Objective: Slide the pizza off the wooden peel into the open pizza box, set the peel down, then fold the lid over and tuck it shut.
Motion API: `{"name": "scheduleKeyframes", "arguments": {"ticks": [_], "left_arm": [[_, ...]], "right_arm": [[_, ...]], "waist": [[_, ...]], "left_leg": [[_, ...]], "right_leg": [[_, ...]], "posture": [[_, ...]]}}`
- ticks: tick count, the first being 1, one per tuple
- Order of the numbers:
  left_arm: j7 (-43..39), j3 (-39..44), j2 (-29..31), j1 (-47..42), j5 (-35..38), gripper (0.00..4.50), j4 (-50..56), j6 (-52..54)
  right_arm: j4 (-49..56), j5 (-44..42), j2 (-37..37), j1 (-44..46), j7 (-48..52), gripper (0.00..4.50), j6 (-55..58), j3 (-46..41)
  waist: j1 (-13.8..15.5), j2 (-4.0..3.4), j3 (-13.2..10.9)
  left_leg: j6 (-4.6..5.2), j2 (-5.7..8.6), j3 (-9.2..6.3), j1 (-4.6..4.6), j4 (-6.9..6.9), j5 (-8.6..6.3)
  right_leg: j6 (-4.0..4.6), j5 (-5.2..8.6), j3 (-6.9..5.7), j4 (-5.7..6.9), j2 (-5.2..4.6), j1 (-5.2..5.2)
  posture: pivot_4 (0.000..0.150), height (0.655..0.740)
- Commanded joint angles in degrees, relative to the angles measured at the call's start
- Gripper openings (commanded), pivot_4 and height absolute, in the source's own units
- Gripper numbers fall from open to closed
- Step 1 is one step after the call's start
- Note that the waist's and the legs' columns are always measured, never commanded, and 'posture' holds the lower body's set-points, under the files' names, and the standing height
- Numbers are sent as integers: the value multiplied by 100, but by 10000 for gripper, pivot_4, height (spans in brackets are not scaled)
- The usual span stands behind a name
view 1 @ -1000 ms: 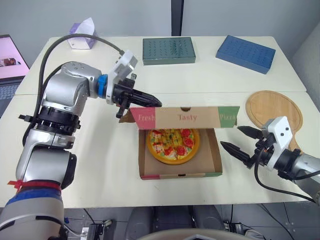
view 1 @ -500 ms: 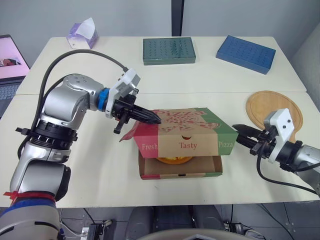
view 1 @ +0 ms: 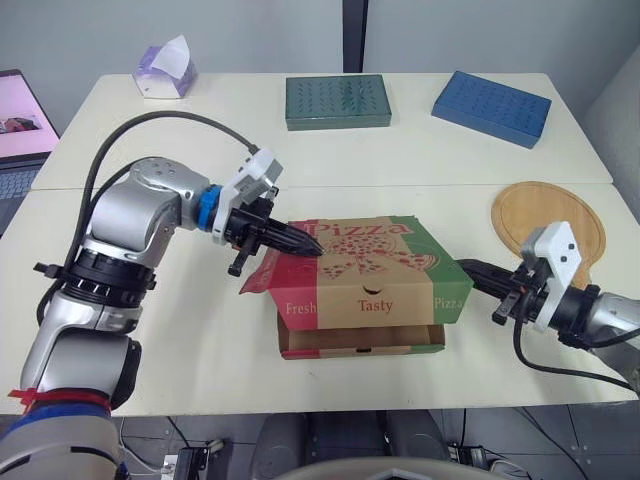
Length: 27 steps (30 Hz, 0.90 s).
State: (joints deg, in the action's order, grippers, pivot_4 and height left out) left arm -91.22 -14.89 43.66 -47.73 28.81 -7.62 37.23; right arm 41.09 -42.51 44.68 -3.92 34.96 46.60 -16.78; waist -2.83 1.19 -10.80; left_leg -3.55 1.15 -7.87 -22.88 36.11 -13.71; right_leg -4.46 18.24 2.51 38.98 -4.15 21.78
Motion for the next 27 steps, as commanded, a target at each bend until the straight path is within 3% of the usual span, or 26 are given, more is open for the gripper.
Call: {"name": "scheduleKeyframes", "arguments": {"ticks": [1, 10, 23, 27], "left_arm": [[218, 519, 108, -48, 110, 0, 190, -21], [1218, 1723, 495, 206, -77, 0, 27, -335], [1073, 1785, 1258, 1916, -747, 0, 186, -1651], [1070, 1641, 1169, 2228, -837, 0, 396, -1867]], "right_arm": [[250, -111, -11, -22, 6, 985, -74, -21], [194, -40, -39, 40, 13, 985, -157, 115], [-62, 81, -16, 287, 150, 985, -323, 387], [-77, 95, -12, 290, 171, 985, -346, 411]], "waist": [[2, 0, 0], [-2, 0, 0], [4, -3, 2], [15, -4, 2]], "left_leg": [[0, 0, -1, 0, 1, 0], [0, -1, -1, 3, 1, 0], [0, -4, 1, 6, -1, 0], [0, -4, 4, 8, -2, 0]], "right_leg": [[0, 0, 0, 0, 0, 0], [0, 0, 0, 1, 0, -1], [1, -1, 0, 2, 0, -2], [1, -1, 2, 1, -1, -2]], "posture": [[1500, 7400], [1500, 7400], [1500, 7400], [1500, 7400]]}}
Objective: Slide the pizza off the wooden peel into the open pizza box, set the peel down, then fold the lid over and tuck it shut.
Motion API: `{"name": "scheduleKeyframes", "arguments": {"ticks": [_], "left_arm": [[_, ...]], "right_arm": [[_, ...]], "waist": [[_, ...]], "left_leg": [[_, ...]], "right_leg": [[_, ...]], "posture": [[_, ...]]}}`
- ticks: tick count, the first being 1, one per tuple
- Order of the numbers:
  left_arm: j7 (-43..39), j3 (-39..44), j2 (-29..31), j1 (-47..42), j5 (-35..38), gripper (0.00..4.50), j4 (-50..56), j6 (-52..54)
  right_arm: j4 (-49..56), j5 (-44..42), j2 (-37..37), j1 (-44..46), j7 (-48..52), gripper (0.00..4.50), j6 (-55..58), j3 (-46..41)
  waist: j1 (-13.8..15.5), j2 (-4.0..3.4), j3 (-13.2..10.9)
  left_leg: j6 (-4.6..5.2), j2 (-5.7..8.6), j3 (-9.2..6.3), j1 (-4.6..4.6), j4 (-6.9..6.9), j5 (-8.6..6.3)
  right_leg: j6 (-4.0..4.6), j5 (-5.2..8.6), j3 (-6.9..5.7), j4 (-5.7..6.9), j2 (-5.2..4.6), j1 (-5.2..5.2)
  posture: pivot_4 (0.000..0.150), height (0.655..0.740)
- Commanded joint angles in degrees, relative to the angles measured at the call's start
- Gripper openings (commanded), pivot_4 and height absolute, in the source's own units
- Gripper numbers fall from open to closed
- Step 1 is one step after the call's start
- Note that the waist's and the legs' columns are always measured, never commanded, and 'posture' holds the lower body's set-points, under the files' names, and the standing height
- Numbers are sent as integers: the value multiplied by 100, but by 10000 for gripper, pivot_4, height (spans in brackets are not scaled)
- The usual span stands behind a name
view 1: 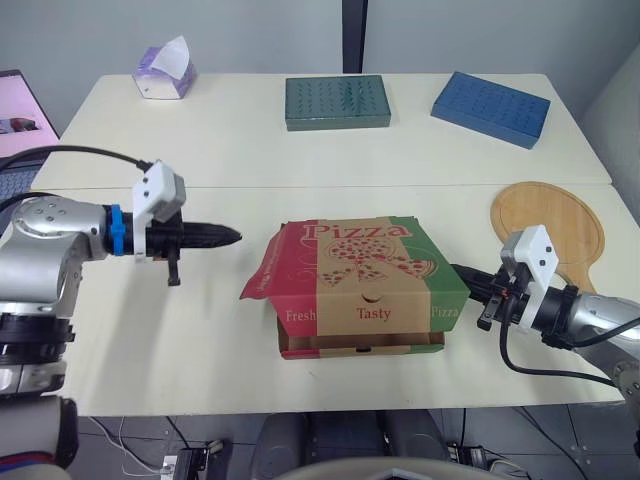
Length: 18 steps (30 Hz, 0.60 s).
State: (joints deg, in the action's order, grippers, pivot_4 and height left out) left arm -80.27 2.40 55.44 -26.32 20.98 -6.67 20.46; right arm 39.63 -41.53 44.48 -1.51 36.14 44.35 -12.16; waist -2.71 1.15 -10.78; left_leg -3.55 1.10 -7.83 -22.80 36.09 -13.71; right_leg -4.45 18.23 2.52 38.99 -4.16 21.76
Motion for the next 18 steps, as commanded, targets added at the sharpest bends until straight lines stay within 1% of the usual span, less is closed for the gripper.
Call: {"name": "scheduleKeyframes", "arguments": {"ticks": [1, 5, 9, 12, 16, 18], "left_arm": [[-39, -123, -20, 171, -67, 0, 401, -241], [129, -154, -157, 522, -247, 0, 728, -760], [381, 105, -302, 733, -33, 0, 955, -715], [645, 182, -323, 989, -269, 0, 1097, -1156], [963, 511, -384, 1355, 222, 0, 1503, -557], [1158, 667, -403, 1481, 260, 3724, 1582, -470]], "right_arm": [[70, -4, 11, 46, 52, 985, -123, -54], [83, -11, 25, 27, 48, 985, -118, -84], [86, -7, 31, 30, 44, 985, -114, -85], [81, -5, 35, 7, 59, 985, -126, -103], [88, -10, 40, -15, 66, 985, -127, -112], [87, -14, 40, -13, 64, 0, -123, -114]], "waist": [[5, 0, 0], [17, 0, 0], [19, 0, 0], [15, 0, 0], [24, 0, 0], [28, 0, 0]], "left_leg": [[0, 0, 0, 0, 0, 0], [0, 0, 2, -1, 1, 0], [0, -1, 2, 0, 1, 0], [0, -2, 1, 0, 0, 0], [0, -1, 1, 0, 0, 0], [0, -2, 0, 0, 1, 0]], "right_leg": [[0, 0, 0, 0, 0, -1], [0, 0, 2, -1, 0, 0], [0, 0, 1, 1, 0, 0], [1, 0, 1, 1, 0, 0], [1, 0, 1, 0, 0, -1], [1, 0, 0, 0, 0, -1]], "posture": [[1500, 7400], [1500, 7400], [1500, 7400], [1500, 7400], [1500, 7400], [1500, 7400]]}}
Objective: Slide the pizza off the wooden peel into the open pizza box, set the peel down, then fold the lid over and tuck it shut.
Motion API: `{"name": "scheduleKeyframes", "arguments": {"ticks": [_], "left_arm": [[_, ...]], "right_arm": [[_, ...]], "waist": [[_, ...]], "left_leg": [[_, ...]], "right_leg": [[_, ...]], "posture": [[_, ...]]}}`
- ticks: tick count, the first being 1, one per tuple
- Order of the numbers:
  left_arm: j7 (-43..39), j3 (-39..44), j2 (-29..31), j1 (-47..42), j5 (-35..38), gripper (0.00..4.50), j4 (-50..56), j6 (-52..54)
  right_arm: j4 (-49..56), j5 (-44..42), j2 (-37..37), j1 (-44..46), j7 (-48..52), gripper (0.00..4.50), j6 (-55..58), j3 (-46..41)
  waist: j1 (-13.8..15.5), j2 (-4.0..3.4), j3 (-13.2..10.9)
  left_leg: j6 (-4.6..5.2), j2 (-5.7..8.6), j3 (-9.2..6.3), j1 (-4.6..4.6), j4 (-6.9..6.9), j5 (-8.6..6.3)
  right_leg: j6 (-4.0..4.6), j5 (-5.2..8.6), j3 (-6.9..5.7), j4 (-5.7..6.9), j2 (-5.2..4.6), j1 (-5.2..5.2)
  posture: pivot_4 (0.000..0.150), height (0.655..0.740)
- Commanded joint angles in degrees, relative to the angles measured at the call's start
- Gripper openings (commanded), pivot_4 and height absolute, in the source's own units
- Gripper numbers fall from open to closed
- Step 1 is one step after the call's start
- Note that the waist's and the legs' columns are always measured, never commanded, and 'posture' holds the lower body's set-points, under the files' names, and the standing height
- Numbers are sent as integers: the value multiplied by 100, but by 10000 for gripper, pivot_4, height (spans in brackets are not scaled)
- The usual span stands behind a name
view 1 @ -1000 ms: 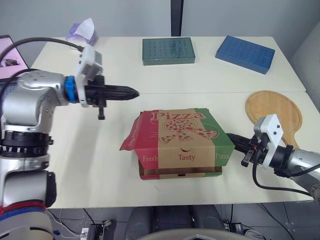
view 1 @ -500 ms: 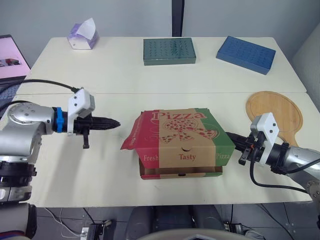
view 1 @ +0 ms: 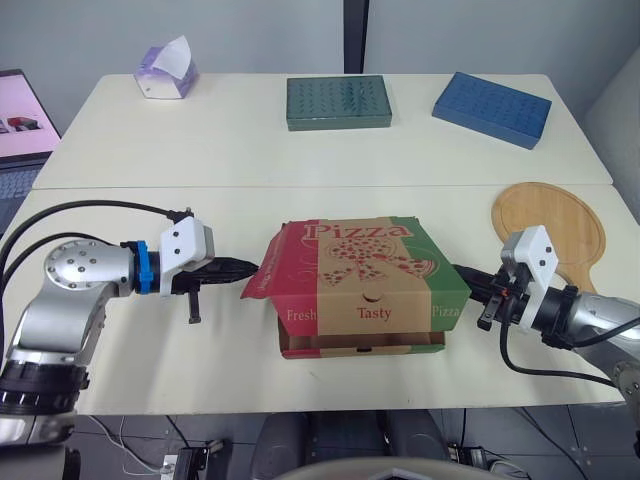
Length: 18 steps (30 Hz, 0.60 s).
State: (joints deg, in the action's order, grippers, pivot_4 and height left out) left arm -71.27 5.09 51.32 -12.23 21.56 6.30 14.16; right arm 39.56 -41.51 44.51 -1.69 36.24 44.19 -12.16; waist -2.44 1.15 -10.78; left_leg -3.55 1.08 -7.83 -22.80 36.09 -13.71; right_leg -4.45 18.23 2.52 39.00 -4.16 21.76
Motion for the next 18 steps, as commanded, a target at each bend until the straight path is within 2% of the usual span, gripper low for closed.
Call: {"name": "scheduleKeyframes", "arguments": {"ticks": [1, 6, 14, 18], "left_arm": [[334, 474, -13, 131, 226, 5778, 313, 148], [613, 660, -312, 546, 402, 21075, 803, 6], [1257, 391, -857, 867, -94, 21075, 1167, -580], [1357, 464, -963, 1117, -359, 21075, 1043, -1193]], "right_arm": [[96, -18, 39, -2, 57, 0, -108, -120], [79, -14, 54, -9, 82, 0, -114, -124], [54, -19, 66, 25, 109, 0, -111, -102], [54, -33, 69, 28, 111, 0, -95, -111]], "waist": [[5, 0, 0], [11, 0, 0], [72, 0, 1], [68, 0, 2]], "left_leg": [[0, 0, 1, 0, 0, 0], [0, 0, 2, 1, 0, 0], [0, 2, 3, 7, 1, 0], [0, 1, 3, 7, 1, 0]], "right_leg": [[0, 0, 0, 0, 0, 0], [0, 0, 1, -1, -1, -2], [1, 0, 2, -3, -1, -9], [1, 0, 2, -3, -1, -9]], "posture": [[1500, 7400], [1500, 7400], [1500, 7400], [1500, 7400]]}}
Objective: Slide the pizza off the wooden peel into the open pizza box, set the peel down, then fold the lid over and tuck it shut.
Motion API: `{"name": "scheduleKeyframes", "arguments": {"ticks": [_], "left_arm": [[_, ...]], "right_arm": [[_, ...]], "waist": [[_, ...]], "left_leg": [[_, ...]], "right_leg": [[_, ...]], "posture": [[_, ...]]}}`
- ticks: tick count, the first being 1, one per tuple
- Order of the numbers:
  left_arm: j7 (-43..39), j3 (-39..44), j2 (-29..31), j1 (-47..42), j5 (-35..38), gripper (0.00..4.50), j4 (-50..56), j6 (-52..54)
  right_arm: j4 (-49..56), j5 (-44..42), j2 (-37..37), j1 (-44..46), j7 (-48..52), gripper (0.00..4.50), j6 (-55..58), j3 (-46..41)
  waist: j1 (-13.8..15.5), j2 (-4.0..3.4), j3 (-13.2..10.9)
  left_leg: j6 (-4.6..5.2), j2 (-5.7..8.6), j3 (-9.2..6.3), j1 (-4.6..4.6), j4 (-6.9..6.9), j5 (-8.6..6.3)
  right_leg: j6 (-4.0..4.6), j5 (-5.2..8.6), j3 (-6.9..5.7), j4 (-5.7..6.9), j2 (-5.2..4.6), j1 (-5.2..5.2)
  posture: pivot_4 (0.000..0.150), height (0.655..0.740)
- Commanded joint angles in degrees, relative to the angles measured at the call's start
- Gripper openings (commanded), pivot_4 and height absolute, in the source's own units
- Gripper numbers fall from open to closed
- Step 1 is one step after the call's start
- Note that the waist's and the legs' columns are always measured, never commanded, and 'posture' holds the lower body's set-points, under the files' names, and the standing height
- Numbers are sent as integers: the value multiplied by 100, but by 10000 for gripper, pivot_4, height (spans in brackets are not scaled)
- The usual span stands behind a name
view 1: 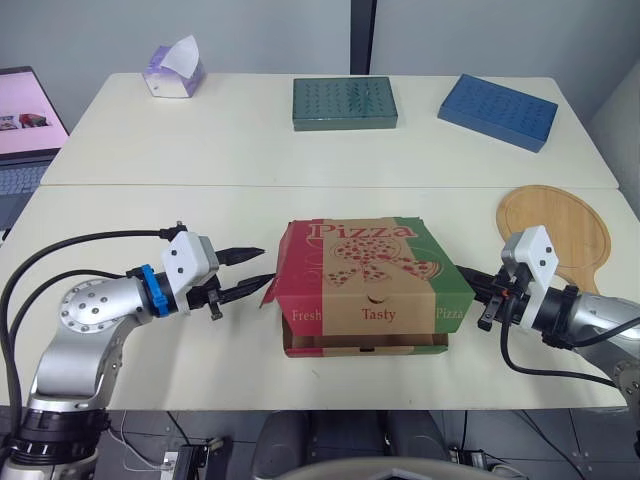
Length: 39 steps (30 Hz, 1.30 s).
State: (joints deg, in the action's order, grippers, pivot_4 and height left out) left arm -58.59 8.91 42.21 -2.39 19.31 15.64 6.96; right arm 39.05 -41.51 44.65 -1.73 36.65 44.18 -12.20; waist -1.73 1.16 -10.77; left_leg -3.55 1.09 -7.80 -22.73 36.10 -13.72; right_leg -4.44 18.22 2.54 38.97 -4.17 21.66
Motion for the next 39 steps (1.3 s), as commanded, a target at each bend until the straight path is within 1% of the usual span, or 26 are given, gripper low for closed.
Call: {"name": "scheduleKeyframes", "arguments": {"ticks": [1, 3, 8, 12, 17, 22, 24, 26, 29, 31, 33, 34, 35, 37, 39], "left_arm": [[154, 154, -95, 164, -115, 21075, 35, -551], [269, 315, -162, 194, -10, 21075, -77, -581], [230, 536, -207, 543, 218, 21075, -92, -644], [298, 448, -273, 619, 17, 21075, -78, -972], [614, 276, -587, 615, -217, 21075, 18, -1362], [617, 174, -640, 916, -299, 21075, 53, -1585], [644, 240, -639, 997, -202, 21075, 5, -1551], [749, 430, -708, 1063, 339, 21075, 94, -1066], [848, 641, -668, 1154, 780, 26525, 163, -532], [806, 663, -610, 1171, 848, 32897, 196, -382], [662, 625, -564, 1227, 840, 39099, 244, -444], [625, 575, -569, 1228, 742, 42640, 246, -590], [559, 493, -553, 1218, 568, 44719, 223, -799], [577, 313, -582, 1141, 158, 44719, 114, -1192], [723, 232, -690, 1029, -89, 44719, 13, -1447]], "right_arm": [[106, -32, 56, 34, 67, 0, -91, -106], [104, -34, 59, 35, 71, 0, -89, -110], [89, -27, 82, 45, 91, 0, -89, -133], [71, -18, 90, 62, 117, 0, -93, -123], [54, -19, 97, 99, 126, 0, -90, -110], [38, -21, 114, 114, 143, 0, -88, -113], [33, -23, 121, 116, 152, 0, -86, -115], [24, -21, 124, 122, 156, 0, -87, -113], [17, -25, 123, 146, 152, 0, -75, -101], [16, -27, 123, 150, 152, 0, -73, -96], [16, -29, 122, 153, 152, 0, -71, -92], [13, -30, 121, 157, 151, 0, -70, -91], [10, -29, 120, 159, 151, 0, -72, -90], [8, -28, 117, 163, 150, 0, -74, -84], [11, -28, 113, 172, 144, 0, -72, -74]], "waist": [[-3, -1, 1], [4, -1, 1], [-14, -2, 1], [0, -2, 1], [6, -2, 1], [-14, -3, 2], [-3, -3, 2], [4, -2, 2], [2, -3, 2], [2, -3, 2], [0, -3, 2], [1, -3, 2], [4, -3, 2], [7, -3, 2], [8, -3, 2]], "left_leg": [[0, 0, 1, 2, 0, 0], [0, 0, 1, 2, -1, 0], [0, 0, 2, 3, -1, 0], [0, 0, 1, 3, -1, 0], [0, 0, 0, 10, 0, 0], [0, -1, 2, 16, -2, 0], [0, -1, 1, 16, -3, 0], [0, -1, 0, 17, -2, 0], [0, -1, -1, 18, -1, 0], [0, -1, -1, 20, -2, 0], [0, -1, 0, 21, -2, 0], [0, 0, 2, 22, -2, 0], [0, 0, 1, 21, -2, 0], [0, -1, 0, 21, -2, 0], [0, 0, 1, 22, -2, 0]], "right_leg": [[0, 0, 1, 0, 0, 0], [0, 0, 1, 0, 0, -1], [0, 0, 1, 0, 0, -2], [0, 0, 0, 0, 0, -3], [0, 0, 0, -3, 0, -12], [0, 0, 1, -2, 0, -14], [0, 0, 0, -2, 0, -15], [0, 0, -1, -3, 0, -19], [0, 0, -2, -3, 0, -21], [0, 0, -2, -3, 0, -21], [0, 0, -1, -3, 0, -22], [0, 0, 0, -3, 0, -23], [0, 0, 0, -3, 0, -22], [0, 0, -1, -3, 0, -23], [0, 0, -1, -5, 0, -24]], "posture": [[1500, 7400], [1500, 7400], [1500, 7400], [1500, 7400], [1500, 7400], [1500, 7400], [1500, 7400], [1500, 7400], [1500, 7400], [1500, 7400], [1500, 7400], [1500, 7400], [1500, 7400], [1500, 7400], [1500, 7400]]}}
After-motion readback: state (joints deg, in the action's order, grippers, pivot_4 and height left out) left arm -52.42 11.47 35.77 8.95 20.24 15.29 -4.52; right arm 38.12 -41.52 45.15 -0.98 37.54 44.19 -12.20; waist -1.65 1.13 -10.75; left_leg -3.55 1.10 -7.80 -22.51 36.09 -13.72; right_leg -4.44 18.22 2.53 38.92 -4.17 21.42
